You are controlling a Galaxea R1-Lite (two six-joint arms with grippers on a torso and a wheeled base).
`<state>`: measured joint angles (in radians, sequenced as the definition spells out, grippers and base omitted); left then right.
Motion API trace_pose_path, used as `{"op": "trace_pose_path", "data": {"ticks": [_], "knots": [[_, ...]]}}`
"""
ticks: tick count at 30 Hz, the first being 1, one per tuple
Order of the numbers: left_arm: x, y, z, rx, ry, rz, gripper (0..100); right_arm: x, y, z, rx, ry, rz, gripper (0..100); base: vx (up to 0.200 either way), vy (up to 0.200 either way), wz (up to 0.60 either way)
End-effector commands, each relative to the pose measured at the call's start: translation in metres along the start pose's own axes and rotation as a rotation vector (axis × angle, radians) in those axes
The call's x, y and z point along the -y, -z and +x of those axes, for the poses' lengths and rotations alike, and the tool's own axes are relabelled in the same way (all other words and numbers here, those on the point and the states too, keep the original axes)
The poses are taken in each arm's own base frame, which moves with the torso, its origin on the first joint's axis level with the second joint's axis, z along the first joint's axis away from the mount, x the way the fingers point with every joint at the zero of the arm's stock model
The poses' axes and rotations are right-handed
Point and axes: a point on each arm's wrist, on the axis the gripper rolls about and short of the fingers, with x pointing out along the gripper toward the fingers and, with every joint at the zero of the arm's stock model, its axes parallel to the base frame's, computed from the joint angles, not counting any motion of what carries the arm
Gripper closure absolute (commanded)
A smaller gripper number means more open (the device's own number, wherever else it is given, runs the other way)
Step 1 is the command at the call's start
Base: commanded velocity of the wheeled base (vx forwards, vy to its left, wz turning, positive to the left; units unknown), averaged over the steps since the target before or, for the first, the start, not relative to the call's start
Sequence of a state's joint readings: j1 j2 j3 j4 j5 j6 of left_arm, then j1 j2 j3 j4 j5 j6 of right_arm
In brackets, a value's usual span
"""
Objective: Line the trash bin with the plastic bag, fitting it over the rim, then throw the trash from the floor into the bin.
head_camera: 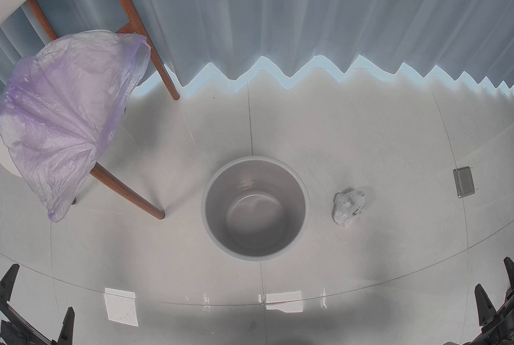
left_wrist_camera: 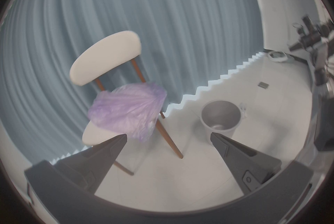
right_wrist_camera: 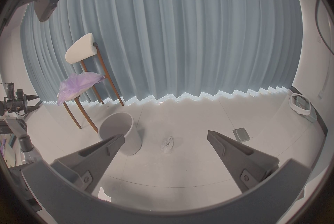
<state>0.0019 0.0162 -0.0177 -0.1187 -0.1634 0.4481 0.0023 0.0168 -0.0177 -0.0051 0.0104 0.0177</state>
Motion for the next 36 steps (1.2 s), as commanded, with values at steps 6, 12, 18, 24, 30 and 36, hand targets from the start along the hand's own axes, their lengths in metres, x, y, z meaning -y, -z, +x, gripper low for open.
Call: {"op": "trace_pose_path", "data": {"ticks": [6,12,18,24,30,36], "knots": [[0.005,0.003,-0.001,0.081,0.132,0.151,0,0.000,0.005,0.000,-0.001,-0.001,-0.001,0,0.000,0.000,0.00],[0.002,-0.006,-0.003,0.114,0.125,0.156,0,0.000,0.005,0.000,-0.001,-0.001,-0.004,0,0.000,0.000,0.00],[-0.002,-0.018,-0.006,0.157,0.152,0.155,0,0.000,0.005,0.000,-0.001,-0.003,-0.010,0,0.000,0.000,0.00],[-0.007,-0.030,-0.011,0.154,0.135,0.140,0,0.000,0.005,0.000,-0.001,-0.003,-0.010,0,0.000,0.000,0.00],[-0.017,-0.047,-0.004,0.098,0.088,0.042,0,0.000,0.005,0.000,-0.001,-0.003,-0.010,0,0.000,0.000,0.00],[-0.024,-0.055,0.006,0.043,0.091,-0.015,0,0.000,0.005,0.000,-0.001,-0.003,-0.010,0,0.000,0.000,0.00]]}}
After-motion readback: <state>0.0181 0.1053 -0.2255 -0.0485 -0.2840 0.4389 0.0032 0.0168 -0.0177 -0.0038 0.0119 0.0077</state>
